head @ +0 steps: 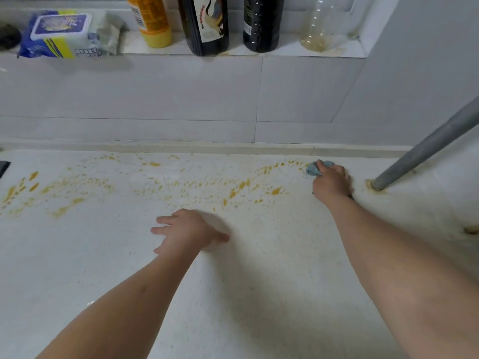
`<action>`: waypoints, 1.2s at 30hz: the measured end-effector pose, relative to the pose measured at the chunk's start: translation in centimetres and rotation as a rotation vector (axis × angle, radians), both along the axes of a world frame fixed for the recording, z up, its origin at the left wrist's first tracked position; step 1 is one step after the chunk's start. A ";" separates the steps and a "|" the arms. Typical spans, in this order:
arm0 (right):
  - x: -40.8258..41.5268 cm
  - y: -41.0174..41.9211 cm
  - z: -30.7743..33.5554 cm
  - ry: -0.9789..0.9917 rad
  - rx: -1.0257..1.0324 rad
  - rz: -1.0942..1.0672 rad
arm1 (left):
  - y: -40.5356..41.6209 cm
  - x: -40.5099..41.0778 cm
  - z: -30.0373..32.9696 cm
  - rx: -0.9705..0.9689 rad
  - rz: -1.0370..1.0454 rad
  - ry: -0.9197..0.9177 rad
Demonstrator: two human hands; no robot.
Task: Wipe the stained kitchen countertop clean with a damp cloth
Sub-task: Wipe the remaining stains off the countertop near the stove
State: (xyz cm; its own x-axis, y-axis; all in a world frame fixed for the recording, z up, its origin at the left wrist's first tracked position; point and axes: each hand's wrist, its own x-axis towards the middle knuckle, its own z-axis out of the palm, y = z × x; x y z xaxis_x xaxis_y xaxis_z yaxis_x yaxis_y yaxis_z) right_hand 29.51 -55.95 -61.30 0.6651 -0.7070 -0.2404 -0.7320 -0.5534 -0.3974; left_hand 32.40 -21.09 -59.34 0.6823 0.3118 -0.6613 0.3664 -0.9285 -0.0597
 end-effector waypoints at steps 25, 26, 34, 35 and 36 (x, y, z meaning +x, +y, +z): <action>2.9 20.6 -0.7 -0.001 0.022 0.720 | -0.5 -1.6 4.0 -0.088 0.039 0.022; 1.7 20.2 -0.6 -0.009 0.029 0.809 | -0.5 -1.6 4.2 -0.092 0.042 0.026; -3.5 4.7 0.9 -0.139 0.168 0.325 | -0.1 -2.2 4.0 -0.104 0.030 -0.014; -3.0 4.4 0.7 -0.129 0.120 0.253 | -0.1 -2.1 3.9 -0.098 0.028 -0.024; -2.5 4.9 0.2 -0.090 0.053 0.222 | -0.1 -2.1 3.8 -0.097 0.023 -0.030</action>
State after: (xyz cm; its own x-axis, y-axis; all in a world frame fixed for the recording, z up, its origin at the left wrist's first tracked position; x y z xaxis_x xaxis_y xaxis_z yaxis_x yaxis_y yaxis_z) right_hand 27.01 -51.10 -61.11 0.8231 -0.5292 -0.2060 -0.5552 -0.6736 -0.4878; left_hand 30.34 -21.23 -55.59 0.6957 0.2628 -0.6685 0.3877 -0.9209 0.0414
